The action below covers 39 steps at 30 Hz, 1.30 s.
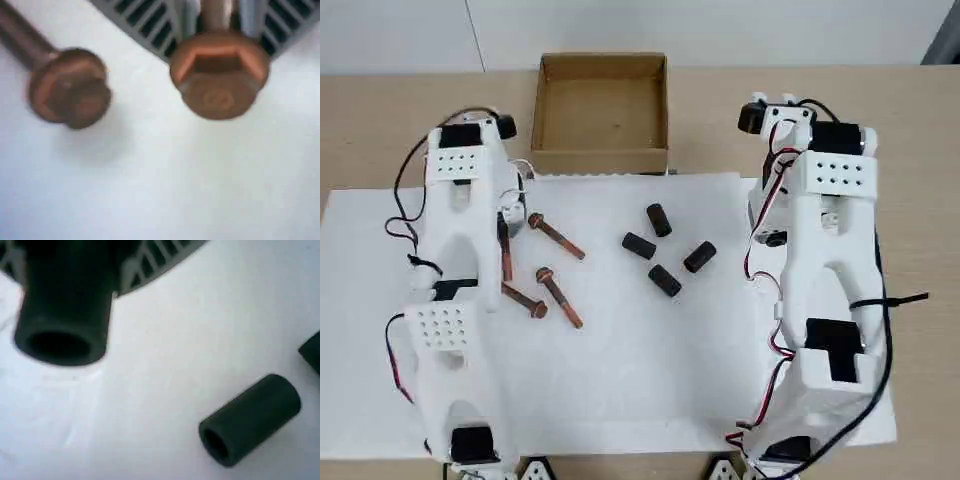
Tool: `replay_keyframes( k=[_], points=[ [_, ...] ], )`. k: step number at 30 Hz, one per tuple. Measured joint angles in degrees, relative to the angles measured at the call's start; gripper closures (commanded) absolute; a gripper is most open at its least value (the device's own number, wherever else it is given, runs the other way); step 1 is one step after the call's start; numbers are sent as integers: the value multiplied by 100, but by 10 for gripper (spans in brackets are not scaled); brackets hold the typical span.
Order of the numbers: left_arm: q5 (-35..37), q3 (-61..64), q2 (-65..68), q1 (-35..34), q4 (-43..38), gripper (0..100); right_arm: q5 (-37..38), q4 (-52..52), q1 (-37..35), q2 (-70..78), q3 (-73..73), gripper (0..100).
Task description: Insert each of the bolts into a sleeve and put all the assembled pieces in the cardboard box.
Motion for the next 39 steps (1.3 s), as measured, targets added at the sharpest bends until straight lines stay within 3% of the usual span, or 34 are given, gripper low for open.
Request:
replay_keyframes(
  k=[7,14,28,39],
  points=[
    [-123,-396,-404,185,9,995,0,0,0,-1116,0,995],
    [-149,229,-1248,870,18,995,0,9,0,-1741,0,996],
    [-158,466,-4149,1934,70,995,18,35,0,-4246,1380,996],
    [-141,2514,-6426,1952,35,995,18,-176,0,-6242,3332,996]
  ],
)
